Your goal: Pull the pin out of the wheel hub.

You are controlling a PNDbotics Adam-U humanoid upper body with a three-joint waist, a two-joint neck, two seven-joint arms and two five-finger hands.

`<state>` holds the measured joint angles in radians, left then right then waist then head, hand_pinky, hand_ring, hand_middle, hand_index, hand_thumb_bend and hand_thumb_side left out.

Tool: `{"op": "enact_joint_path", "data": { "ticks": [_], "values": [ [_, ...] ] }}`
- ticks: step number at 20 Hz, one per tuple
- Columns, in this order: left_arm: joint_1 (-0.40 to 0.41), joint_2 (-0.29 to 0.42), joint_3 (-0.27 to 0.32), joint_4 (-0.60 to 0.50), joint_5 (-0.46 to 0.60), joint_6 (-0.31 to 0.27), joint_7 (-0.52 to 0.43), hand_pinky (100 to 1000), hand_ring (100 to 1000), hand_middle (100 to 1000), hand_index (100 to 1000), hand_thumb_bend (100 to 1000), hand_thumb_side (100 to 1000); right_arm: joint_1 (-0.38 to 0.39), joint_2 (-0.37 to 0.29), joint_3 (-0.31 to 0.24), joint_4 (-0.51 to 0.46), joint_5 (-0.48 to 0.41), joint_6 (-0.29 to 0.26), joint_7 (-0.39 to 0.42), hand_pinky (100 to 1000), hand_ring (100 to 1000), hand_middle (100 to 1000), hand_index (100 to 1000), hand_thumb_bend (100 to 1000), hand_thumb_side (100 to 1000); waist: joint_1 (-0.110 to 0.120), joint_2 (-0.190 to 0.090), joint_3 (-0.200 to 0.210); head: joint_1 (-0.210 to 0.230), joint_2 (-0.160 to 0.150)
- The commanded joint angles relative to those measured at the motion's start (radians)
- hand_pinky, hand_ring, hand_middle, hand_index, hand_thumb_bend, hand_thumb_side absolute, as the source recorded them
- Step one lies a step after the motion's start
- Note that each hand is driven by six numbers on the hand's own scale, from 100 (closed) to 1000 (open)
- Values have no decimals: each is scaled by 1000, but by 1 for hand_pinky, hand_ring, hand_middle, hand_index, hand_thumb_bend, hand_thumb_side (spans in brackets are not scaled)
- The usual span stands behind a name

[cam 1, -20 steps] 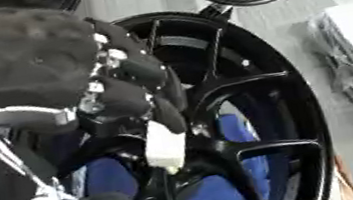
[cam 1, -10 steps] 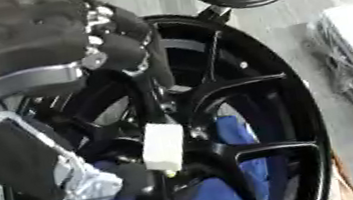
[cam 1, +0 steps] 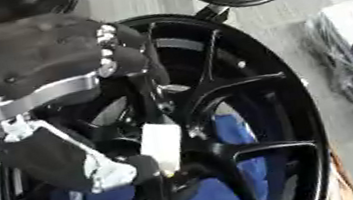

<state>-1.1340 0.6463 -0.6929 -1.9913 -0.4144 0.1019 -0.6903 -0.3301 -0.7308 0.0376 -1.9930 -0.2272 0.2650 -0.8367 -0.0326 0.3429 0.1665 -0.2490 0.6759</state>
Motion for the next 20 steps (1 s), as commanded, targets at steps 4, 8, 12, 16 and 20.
{"op": "enact_joint_path", "data": {
  "ticks": [4, 8, 12, 16, 20],
  "values": [
    [1, 0, 14, -9, 9, 42, -54, 864, 796, 757, 818, 444, 582, -7, -10, -5, -7, 7, 15, -24, 663, 647, 550, 683, 100, 656, 0, -12, -1, 1, 6],
    [11, -7, 16, -9, -13, 60, -61, 864, 795, 756, 816, 444, 585, -9, -7, -3, -7, 7, 12, -23, 664, 647, 550, 682, 100, 657, -2, -10, -2, 3, 7],
    [23, -13, 9, -9, -22, 70, -73, 862, 786, 747, 818, 435, 590, -10, -4, -3, -7, 6, 11, -23, 664, 647, 551, 682, 100, 660, -4, -7, -3, 6, 11],
    [42, -23, 5, -9, -27, 92, -107, 865, 785, 747, 819, 421, 570, -13, 0, -3, -7, 4, 8, -24, 664, 647, 551, 682, 100, 662, -7, -2, -4, 10, 13],
    [48, -36, 3, -9, -34, 108, -120, 867, 788, 754, 820, 424, 577, -15, 3, -1, -7, 1, 6, -25, 664, 647, 551, 681, 100, 665, -9, 2, -6, 13, 13]
  ]
}}
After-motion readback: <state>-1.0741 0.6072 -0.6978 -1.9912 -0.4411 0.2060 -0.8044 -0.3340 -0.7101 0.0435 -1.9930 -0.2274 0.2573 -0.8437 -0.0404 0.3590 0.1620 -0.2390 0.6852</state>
